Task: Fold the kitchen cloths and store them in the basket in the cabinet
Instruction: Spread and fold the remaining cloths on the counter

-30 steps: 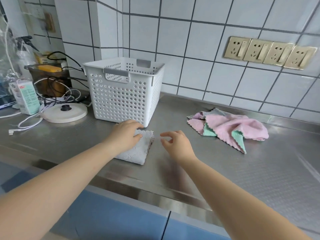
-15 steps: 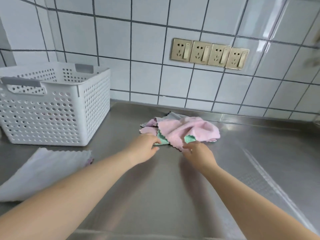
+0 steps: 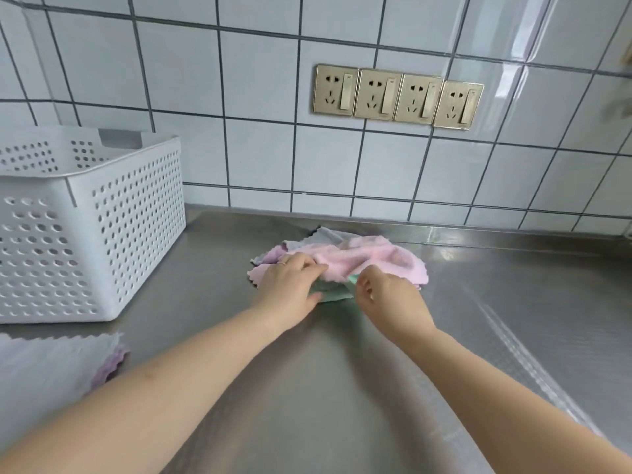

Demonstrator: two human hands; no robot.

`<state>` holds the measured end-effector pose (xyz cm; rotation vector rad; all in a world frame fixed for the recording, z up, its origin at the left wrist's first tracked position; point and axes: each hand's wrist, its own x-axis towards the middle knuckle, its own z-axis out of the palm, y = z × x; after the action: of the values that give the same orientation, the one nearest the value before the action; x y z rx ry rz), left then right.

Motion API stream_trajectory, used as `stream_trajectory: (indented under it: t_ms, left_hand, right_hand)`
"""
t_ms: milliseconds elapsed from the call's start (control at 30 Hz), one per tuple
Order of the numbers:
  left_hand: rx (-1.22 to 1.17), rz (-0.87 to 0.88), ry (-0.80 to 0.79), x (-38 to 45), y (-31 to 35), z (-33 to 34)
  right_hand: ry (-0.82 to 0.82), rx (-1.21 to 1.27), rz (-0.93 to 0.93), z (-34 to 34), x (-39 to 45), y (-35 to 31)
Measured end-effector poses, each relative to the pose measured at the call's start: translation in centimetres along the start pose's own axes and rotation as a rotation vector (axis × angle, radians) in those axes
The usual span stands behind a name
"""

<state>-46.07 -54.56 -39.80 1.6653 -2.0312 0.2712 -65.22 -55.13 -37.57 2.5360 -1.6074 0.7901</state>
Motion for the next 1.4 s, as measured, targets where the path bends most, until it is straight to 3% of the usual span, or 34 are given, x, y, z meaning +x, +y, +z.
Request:
stream_trajectory:
  t_ms: [167,300,467,600,700,767,833,933,967,1067,1267,1400]
  left_hand:
    - [-0.076,-0.079,0.213,3.3,-1.0,-1.2]
    - [-0.054,-0.109,0.146,6.1,-2.8,-2.5]
    - [-0.226,-0.220,0.162,8.5,-4.1,-3.4]
    - [-0.143,-0.160,0.240,9.7,-4.5,-5.1]
    - [-0.040,-0.231,0.307,10.7,-4.9,-7.2]
    - [-0.090,-0.289,0.334,11.0,-4.9,-8.8]
    - [-0.311,-0.261,0.260,10.6,-3.9,-9.6]
    - [-0.494,-0.134,-0.064,8.9,-0.6,-8.4]
    - [-0.511,-0.129,-0.088,8.6,0.5,-7.8]
    - [-0.488,-0.214,-0.009,9.1,2.2,-7.1]
    - [-0.405,-0.264,-0.049,10.5,3.4,-8.1]
    - [-0.461,-0.305,0.160,10.7,2.4,-10.8]
  right_hand:
    - [0.091,0.034,-0.093,-4.9,2.2,0.2]
    - [0.143,-0.005,-0.181,-8.8,4.2,1.1]
    - [0.111,-0.221,-0.311,-11.8,6.1,2.6]
    - [0.091,-0.318,-0.178,-12.3,8.0,2.9]
    - [0.134,-0.259,-0.011,-13.0,9.5,2.7]
    - [0.153,-0.224,0.046,-14.4,10.6,2.4]
    - [0.159,-0.211,0.048,-16.0,11.1,1.6]
    - [0.141,-0.253,-0.041,-17.7,11.1,0.1]
    - [0.135,-0.272,-0.075,-18.3,10.9,-0.5]
    - [0.177,-0.327,-0.164,-19.8,10.1,-1.1]
    - [0.194,-0.383,-0.163,-22.8,9.2,0.7]
    - [0.220,-0.449,-0.091,-23.6,8.8,2.3]
